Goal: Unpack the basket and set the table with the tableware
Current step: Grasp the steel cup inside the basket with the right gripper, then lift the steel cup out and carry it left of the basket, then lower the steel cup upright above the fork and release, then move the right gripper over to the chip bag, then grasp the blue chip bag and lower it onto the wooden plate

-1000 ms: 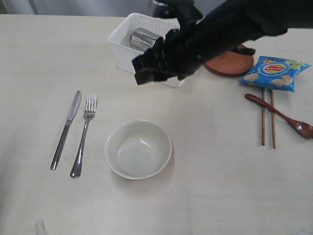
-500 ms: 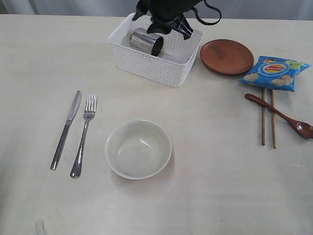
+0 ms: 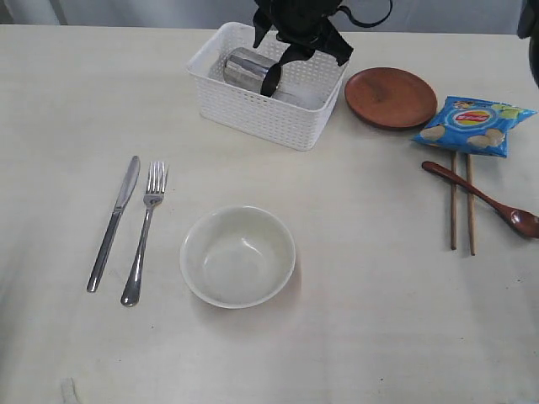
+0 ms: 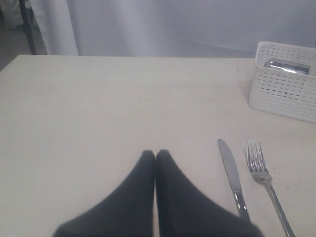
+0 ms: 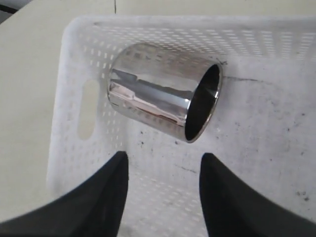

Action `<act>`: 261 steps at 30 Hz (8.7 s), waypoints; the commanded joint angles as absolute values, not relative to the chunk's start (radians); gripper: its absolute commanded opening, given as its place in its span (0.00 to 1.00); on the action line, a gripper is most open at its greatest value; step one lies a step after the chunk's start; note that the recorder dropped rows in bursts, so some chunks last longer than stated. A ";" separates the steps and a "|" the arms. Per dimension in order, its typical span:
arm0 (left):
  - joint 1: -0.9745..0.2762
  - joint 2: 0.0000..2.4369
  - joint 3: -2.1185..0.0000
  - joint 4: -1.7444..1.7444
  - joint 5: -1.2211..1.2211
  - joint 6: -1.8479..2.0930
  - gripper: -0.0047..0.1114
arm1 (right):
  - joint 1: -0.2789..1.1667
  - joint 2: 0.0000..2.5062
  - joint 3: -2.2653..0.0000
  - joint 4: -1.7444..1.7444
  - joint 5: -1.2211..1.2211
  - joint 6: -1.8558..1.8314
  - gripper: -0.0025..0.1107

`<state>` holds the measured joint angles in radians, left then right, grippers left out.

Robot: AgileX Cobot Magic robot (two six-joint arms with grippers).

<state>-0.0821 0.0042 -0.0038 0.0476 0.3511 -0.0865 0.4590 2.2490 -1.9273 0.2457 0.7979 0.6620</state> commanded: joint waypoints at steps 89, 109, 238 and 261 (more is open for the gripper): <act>-0.079 0.000 0.000 0.055 0.343 -0.083 0.04 | 0.778 2.018 -1.999 -0.215 1.074 0.241 0.02; -0.079 0.000 0.000 0.055 0.343 -0.083 0.04 | 0.903 2.388 -2.492 -0.114 1.168 0.132 0.02; -0.079 0.000 0.000 0.055 0.343 -0.083 0.04 | -0.299 2.029 -1.403 0.452 1.028 -0.129 0.39; -0.079 0.000 0.000 0.055 0.343 -0.083 0.04 | -0.092 1.999 -1.437 0.839 0.811 -0.430 0.02</act>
<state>-0.0821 0.0042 -0.0038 0.0476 0.3511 -0.0865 -0.1386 1.9556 -1.3972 0.8272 0.8252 -0.4179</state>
